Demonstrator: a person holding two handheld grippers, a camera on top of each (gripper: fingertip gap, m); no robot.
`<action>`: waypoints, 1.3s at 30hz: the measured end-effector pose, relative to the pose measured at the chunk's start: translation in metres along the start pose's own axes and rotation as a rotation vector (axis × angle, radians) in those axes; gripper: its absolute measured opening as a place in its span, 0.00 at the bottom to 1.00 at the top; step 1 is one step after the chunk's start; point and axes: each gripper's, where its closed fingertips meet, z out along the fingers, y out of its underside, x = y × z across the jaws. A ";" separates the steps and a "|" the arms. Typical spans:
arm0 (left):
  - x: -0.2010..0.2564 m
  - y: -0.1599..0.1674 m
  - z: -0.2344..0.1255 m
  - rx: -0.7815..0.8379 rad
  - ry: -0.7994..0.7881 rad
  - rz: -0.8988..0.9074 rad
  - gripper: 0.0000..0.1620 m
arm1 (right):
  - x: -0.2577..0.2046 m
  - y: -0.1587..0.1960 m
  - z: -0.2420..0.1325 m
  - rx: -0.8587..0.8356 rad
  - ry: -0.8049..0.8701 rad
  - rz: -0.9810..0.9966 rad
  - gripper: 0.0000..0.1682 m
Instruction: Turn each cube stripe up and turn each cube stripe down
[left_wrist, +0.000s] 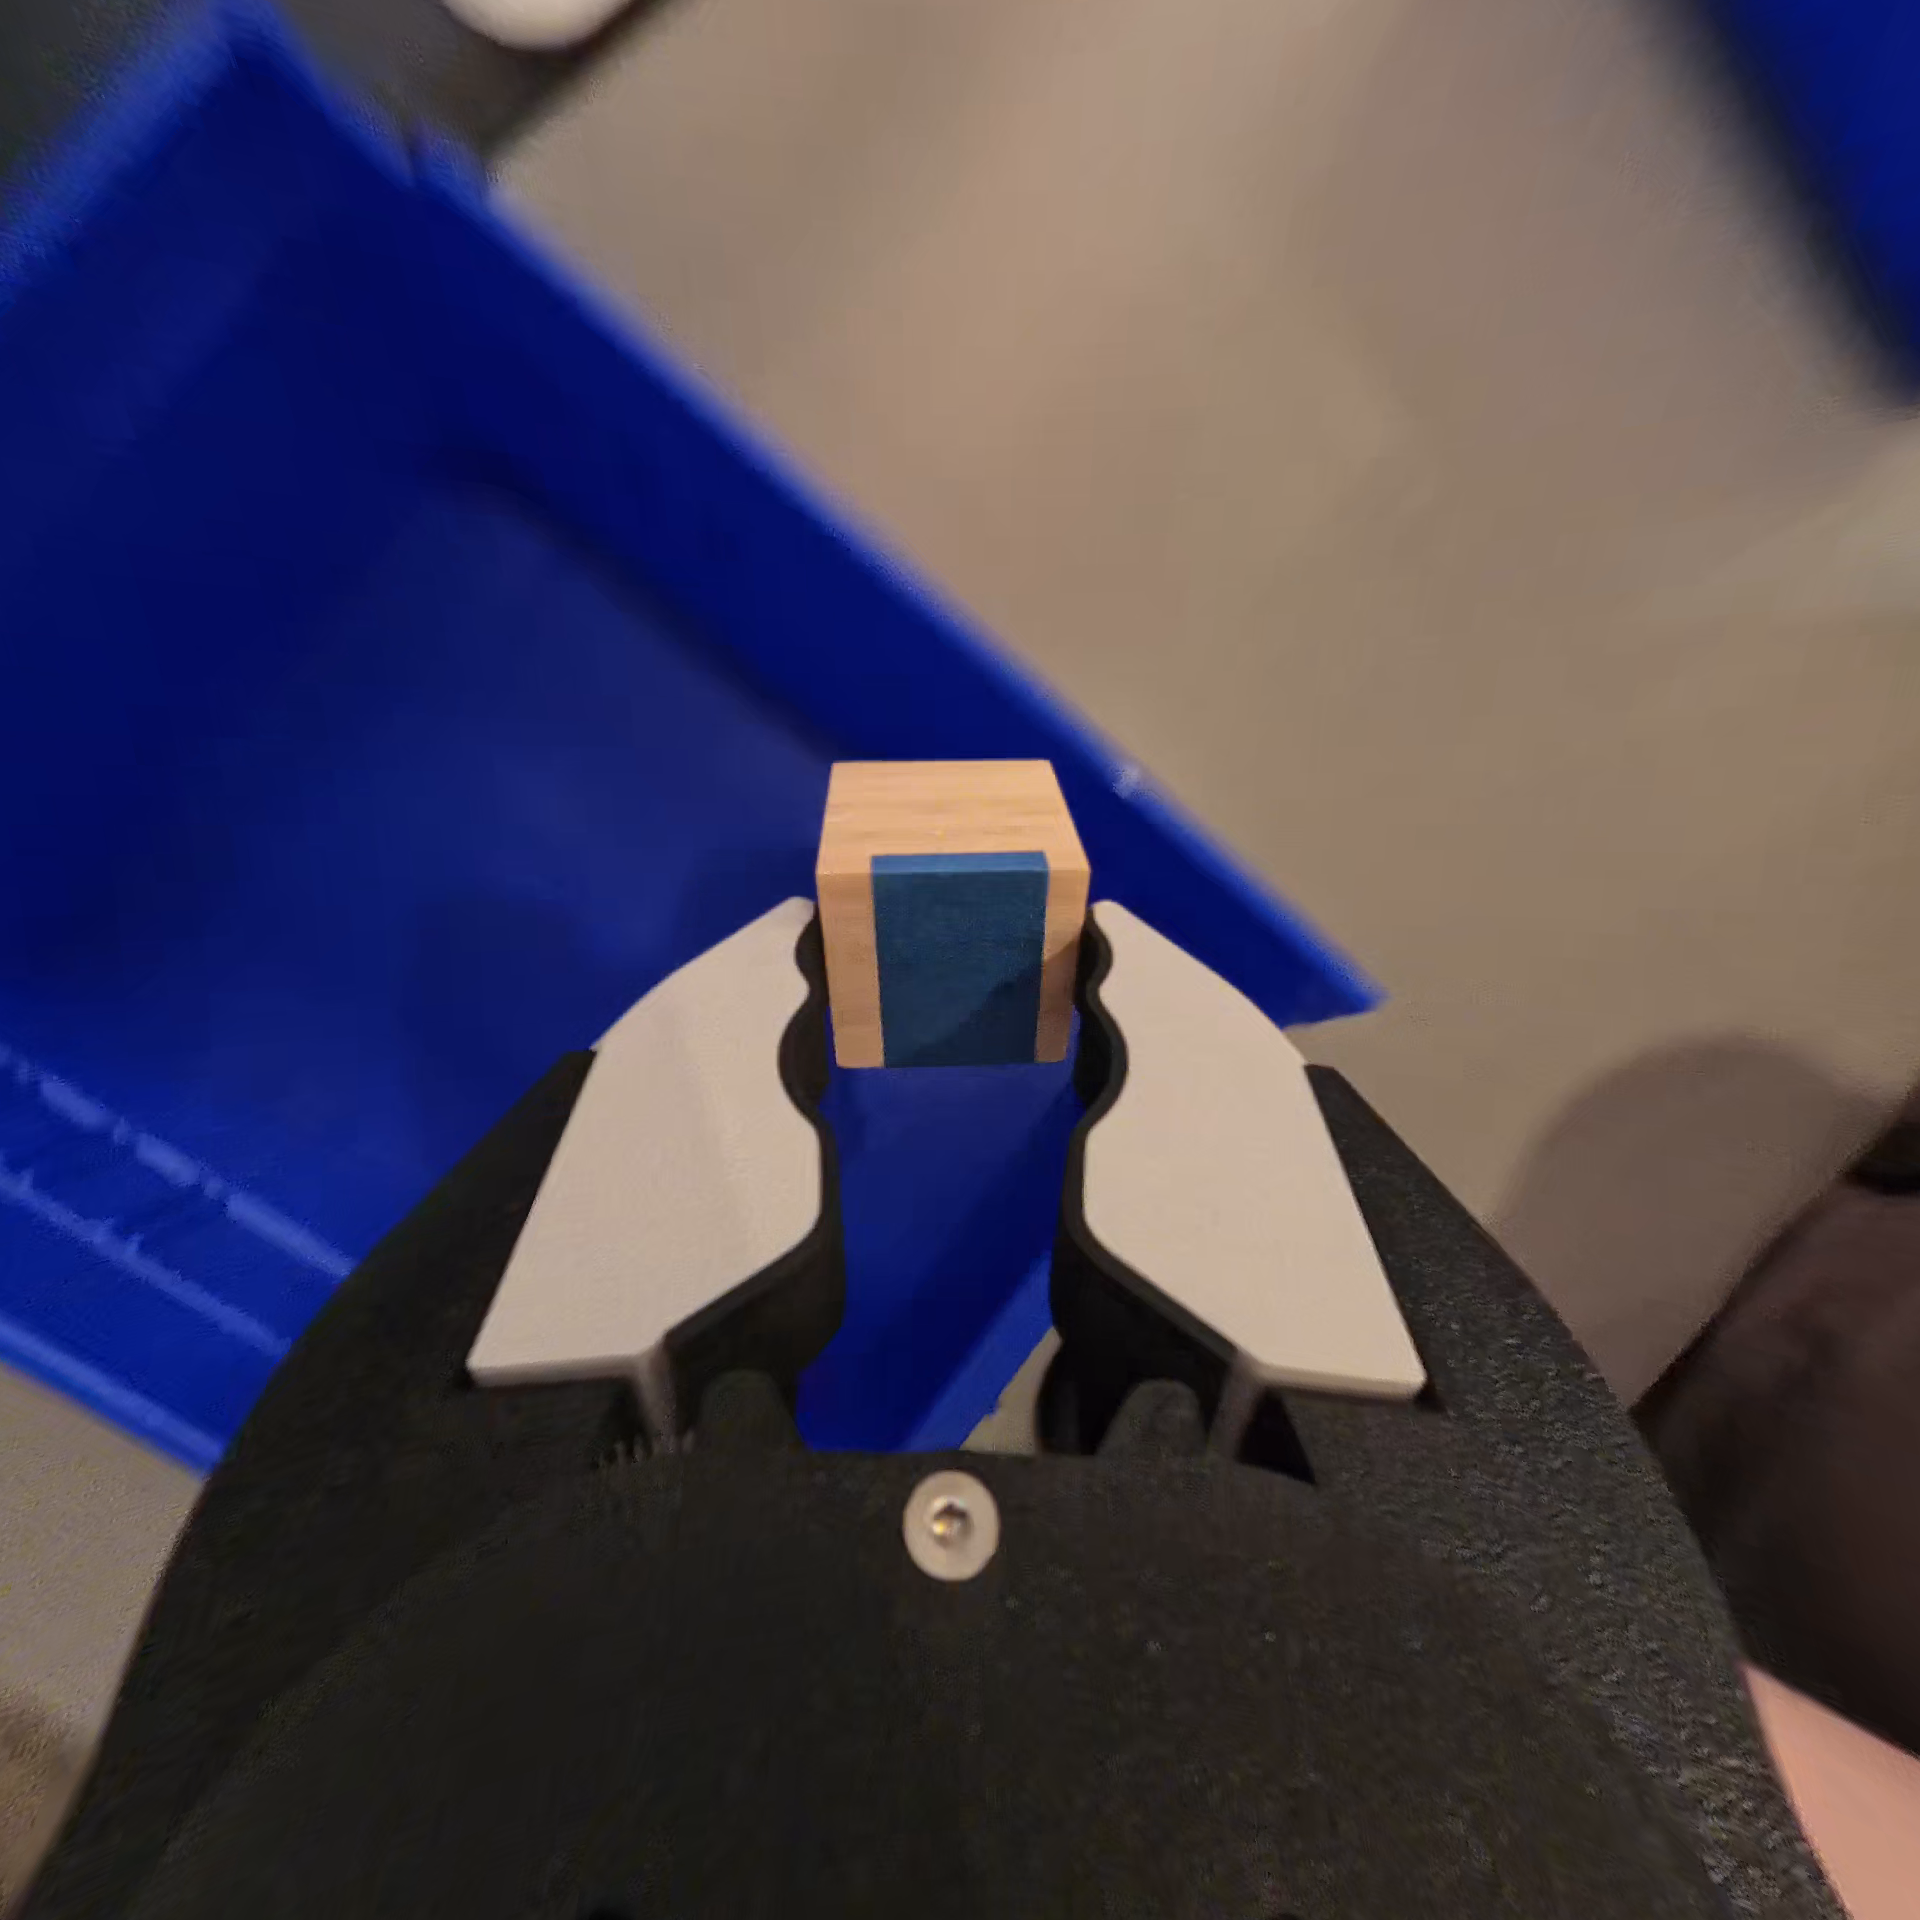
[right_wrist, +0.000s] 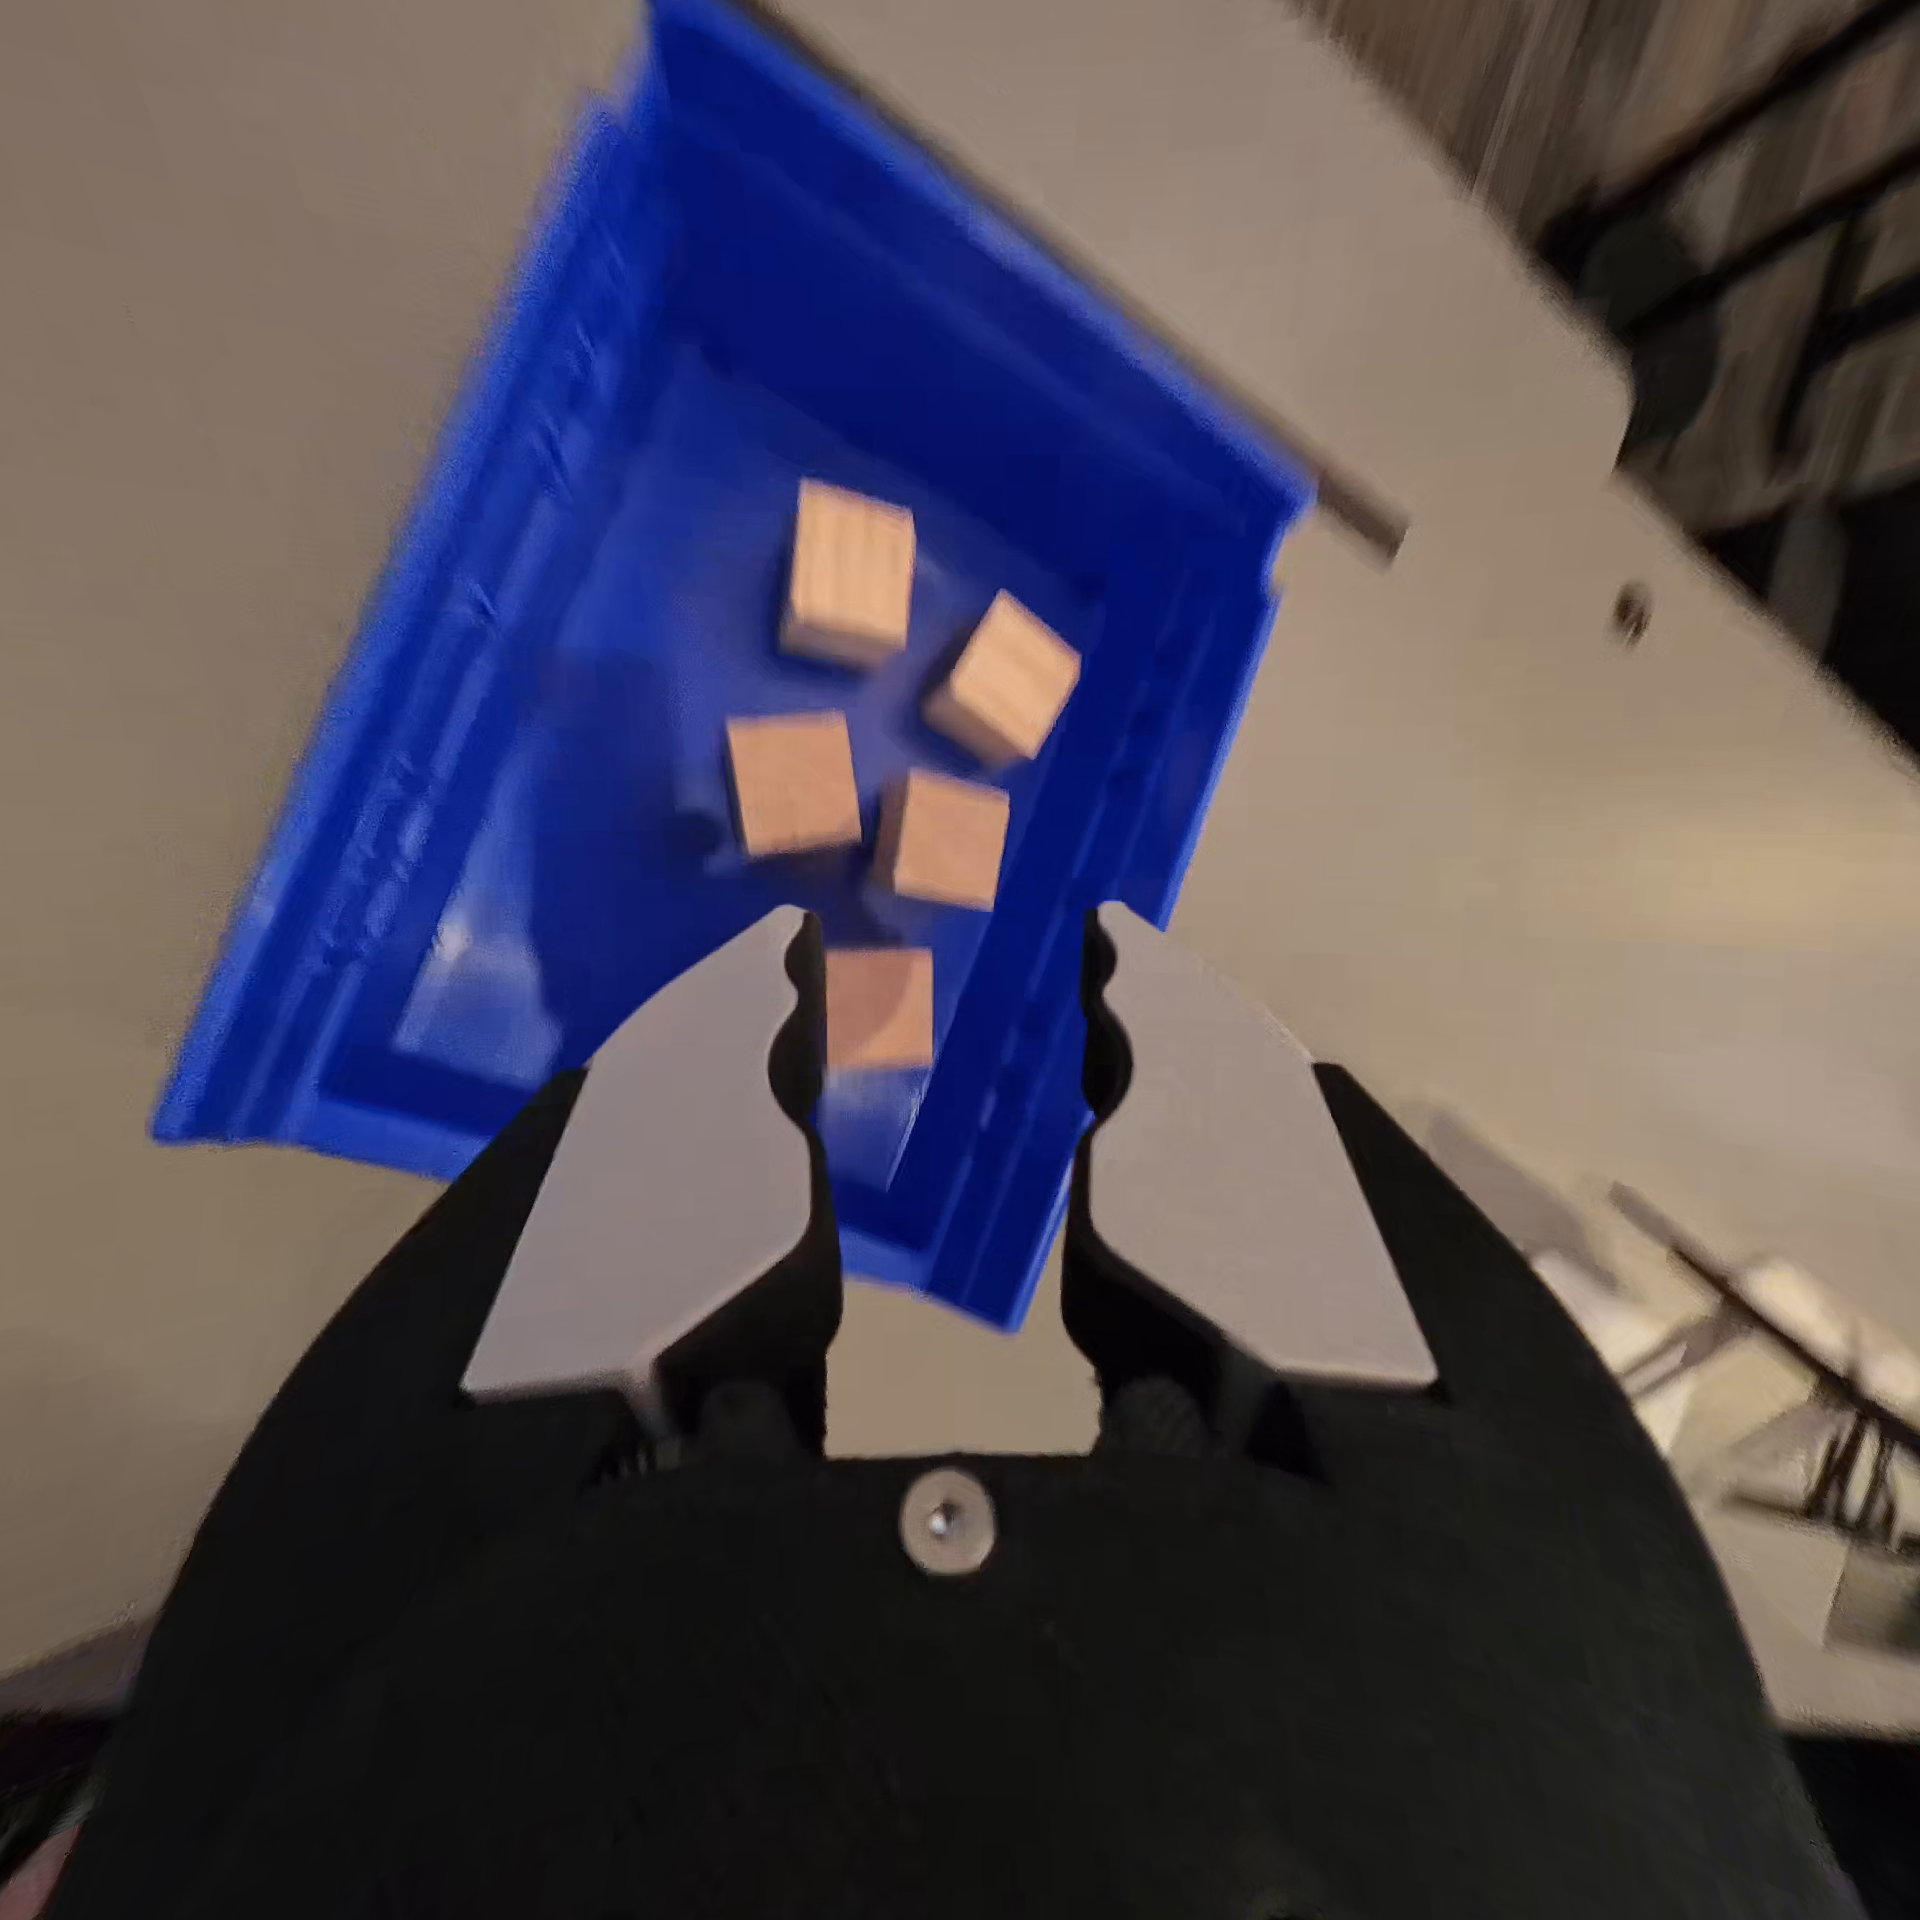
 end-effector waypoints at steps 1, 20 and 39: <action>0.014 -0.017 -0.012 0.106 0.061 0.008 0.28 | -0.006 -0.021 -0.007 0.095 0.009 -0.046 0.29; 0.239 -0.105 -0.048 0.412 1.104 0.147 0.28 | -0.276 -0.150 -0.131 1.325 -0.360 -0.688 0.34; 0.145 -0.111 -0.118 0.818 0.532 0.242 0.22 | -0.072 0.041 0.045 -0.151 -0.522 -0.268 0.27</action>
